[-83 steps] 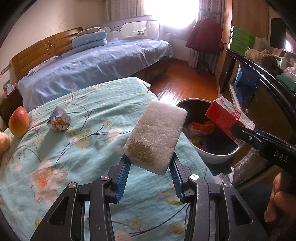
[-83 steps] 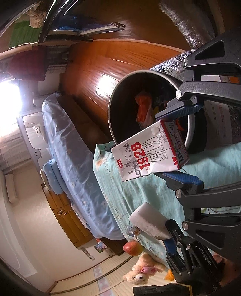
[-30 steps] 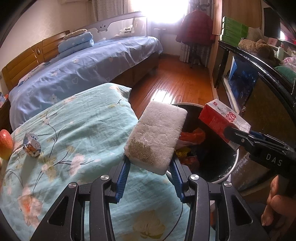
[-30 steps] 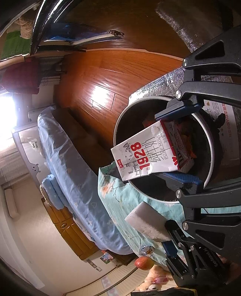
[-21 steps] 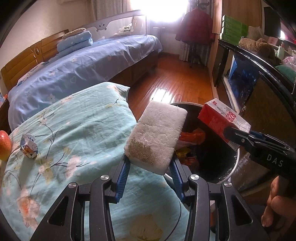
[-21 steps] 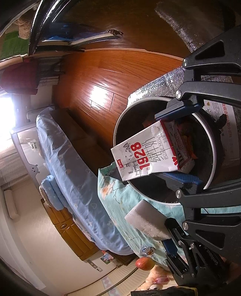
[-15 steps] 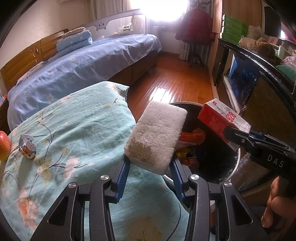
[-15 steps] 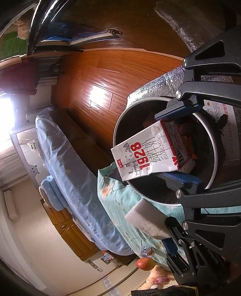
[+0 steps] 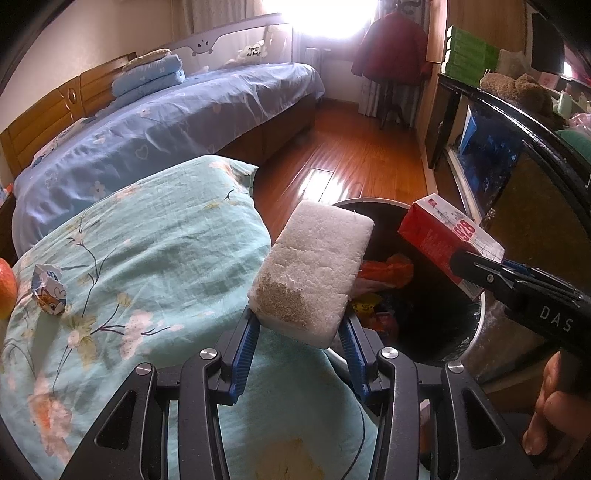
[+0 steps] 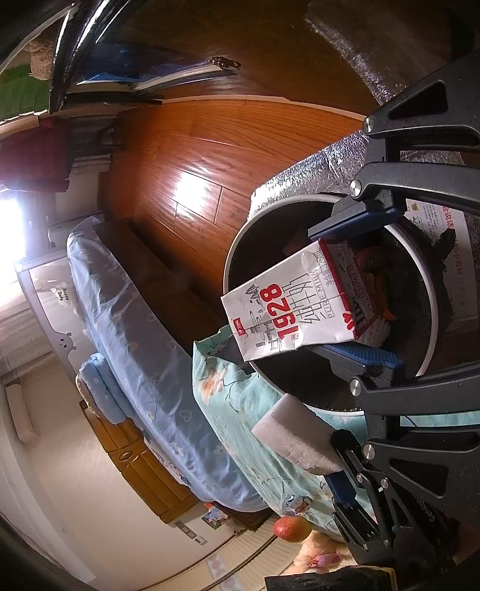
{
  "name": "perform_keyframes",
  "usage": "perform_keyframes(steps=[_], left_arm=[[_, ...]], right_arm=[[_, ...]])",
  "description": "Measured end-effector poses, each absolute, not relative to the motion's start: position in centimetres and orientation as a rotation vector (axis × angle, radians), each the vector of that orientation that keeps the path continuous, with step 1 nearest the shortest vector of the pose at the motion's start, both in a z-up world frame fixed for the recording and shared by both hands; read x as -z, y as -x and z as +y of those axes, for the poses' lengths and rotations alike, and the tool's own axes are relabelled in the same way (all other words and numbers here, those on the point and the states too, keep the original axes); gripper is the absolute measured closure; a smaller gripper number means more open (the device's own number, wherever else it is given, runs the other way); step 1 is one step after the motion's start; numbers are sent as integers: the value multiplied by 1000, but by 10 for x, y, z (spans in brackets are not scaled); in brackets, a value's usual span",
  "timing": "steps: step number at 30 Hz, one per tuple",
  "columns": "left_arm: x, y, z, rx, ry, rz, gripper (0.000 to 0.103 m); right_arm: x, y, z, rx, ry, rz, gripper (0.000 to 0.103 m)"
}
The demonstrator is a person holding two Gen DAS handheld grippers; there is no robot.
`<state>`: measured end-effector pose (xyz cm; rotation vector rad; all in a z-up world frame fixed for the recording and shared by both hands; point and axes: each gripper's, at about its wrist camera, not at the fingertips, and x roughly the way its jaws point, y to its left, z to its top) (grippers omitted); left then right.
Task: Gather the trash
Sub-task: 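Hold the foam block and carton above the bin opening with both tools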
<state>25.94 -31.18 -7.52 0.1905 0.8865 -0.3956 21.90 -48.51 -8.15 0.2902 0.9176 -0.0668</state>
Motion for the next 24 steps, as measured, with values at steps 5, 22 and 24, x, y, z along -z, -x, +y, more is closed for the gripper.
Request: perform_keyframes(steps=[5,22,24], left_arm=[[75,-259,-312,399,-191,886,60],[75,-258,-313,400,-194,884,60],[75,-258,-313,401,-195,885,60]], right_arm=[[82,-219,-485,67,-290,918,50],[82,-219,-486,68,-294,917,50],[82,-219,-486,68,-294,916,50]])
